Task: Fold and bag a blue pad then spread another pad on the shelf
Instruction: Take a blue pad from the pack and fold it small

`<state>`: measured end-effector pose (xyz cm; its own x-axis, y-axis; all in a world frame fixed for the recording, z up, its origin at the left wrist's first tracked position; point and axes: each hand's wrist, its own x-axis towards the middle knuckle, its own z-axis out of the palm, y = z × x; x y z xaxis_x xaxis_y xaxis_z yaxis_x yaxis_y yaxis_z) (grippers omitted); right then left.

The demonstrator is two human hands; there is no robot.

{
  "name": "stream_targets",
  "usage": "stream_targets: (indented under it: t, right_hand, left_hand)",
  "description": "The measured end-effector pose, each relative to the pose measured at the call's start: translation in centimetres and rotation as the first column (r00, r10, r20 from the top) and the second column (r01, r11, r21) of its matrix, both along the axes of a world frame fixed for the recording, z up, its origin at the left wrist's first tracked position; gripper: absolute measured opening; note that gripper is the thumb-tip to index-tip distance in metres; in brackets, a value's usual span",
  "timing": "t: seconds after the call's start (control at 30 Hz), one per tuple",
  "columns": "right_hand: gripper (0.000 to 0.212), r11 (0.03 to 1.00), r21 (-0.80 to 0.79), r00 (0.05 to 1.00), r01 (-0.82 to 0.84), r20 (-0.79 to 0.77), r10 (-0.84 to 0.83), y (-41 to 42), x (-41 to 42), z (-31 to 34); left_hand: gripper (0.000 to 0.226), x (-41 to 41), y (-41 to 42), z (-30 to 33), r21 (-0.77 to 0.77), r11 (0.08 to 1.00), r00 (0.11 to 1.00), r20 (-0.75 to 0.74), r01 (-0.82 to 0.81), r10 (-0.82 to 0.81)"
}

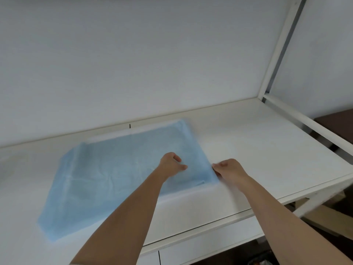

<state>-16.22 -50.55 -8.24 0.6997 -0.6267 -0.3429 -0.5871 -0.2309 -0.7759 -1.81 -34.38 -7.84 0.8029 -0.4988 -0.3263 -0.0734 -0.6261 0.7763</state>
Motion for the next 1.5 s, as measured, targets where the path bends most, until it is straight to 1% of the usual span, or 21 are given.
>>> stream_targets:
  t: [0.1, 0.2, 0.37, 0.53, 0.67, 0.87, 1.0, 1.1, 1.3, 1.4, 1.5]
  right_hand:
    - [0.026, 0.999, 0.043, 1.000, -0.020, 0.014, 0.020, -0.3, 0.1, 0.0]
    - [0.020, 0.998, 0.057, 1.000, -0.021, 0.013, 0.021, -0.4, 0.2, -0.1]
    - [0.020, 0.999, 0.047, 1.000, -0.006, -0.003, 0.006, -0.4, 0.1, 0.0]
    - [0.023, 1.000, 0.028, 1.000, -0.002, -0.007, 0.003, -0.5, 0.0, -0.2]
    - [0.024, 1.000, -0.002, 1.000, 0.015, -0.003, -0.015, -0.5, 0.0, -0.3]
    - [0.027, 0.996, 0.093, 0.995, 0.006, 0.098, -0.015, -0.7, 0.2, -0.2]
    - [0.020, 0.995, 0.103, 0.993, -0.012, 0.122, -0.001, -0.8, 0.4, 0.1]
    - [0.018, 0.989, 0.143, 0.989, -0.026, 0.146, 0.005, -0.9, 0.5, 0.2]
    - [0.035, 0.981, 0.194, 0.985, -0.020, 0.174, -0.014, -0.9, 0.7, 0.5]
    - [0.030, 0.976, 0.217, 0.984, -0.035, 0.181, -0.005, -0.8, 0.9, 0.7]
    - [0.033, 0.978, 0.207, 0.980, -0.035, 0.198, -0.007, -0.7, 1.1, 1.0]
  left_hand:
    - [0.038, -0.3, -0.4, -0.3, 0.002, 1.000, 1.000, 0.011, -0.029, 0.029]
    - [0.043, -0.6, -0.7, -0.4, 0.038, 0.999, 0.999, 0.026, -0.025, 0.024]
    - [0.051, -0.7, -1.1, -0.5, 0.136, 0.991, 0.995, 0.096, 0.005, -0.018]
    - [0.054, -0.6, -1.2, -0.5, 0.160, 0.987, 0.995, 0.102, 0.006, -0.022]
    - [0.052, -0.6, -1.3, -0.3, 0.168, 0.986, 0.995, 0.092, 0.015, -0.031]
    - [0.054, -0.8, -1.3, 0.0, 0.167, 0.986, 0.997, 0.073, 0.003, -0.015]
    - [0.055, -0.9, -1.2, 0.0, 0.183, 0.983, 0.996, 0.083, 0.005, -0.021]
    - [0.052, -0.9, -1.3, 0.0, 0.181, 0.984, 0.996, 0.088, 0.005, -0.021]
    - [0.052, -1.0, -1.3, 0.2, 0.179, 0.984, 0.996, 0.089, 0.010, -0.026]
    - [0.051, -1.1, -1.3, 0.3, 0.183, 0.983, 0.996, 0.084, 0.011, -0.027]
    - [0.051, -1.2, -1.3, 0.4, 0.191, 0.982, 0.996, 0.087, 0.012, -0.029]
